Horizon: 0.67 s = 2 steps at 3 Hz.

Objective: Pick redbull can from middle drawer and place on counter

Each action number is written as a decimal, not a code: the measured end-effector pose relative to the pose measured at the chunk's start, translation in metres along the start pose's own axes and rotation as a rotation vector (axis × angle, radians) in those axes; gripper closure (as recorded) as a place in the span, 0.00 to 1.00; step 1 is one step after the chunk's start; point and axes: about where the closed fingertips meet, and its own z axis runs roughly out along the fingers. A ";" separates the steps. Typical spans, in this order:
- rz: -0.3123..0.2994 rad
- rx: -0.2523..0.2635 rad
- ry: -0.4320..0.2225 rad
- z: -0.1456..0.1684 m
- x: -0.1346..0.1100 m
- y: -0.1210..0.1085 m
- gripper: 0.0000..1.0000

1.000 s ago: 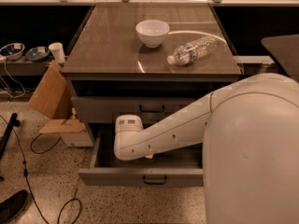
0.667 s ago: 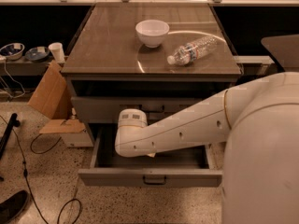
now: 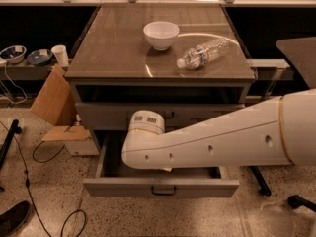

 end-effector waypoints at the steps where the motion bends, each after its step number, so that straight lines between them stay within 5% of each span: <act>1: 0.003 -0.009 0.033 -0.043 -0.003 0.016 1.00; 2: 0.007 -0.015 0.117 -0.092 0.008 0.022 1.00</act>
Offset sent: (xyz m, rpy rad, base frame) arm -0.0493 -0.0240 0.1485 -0.1142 -0.1862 -0.0382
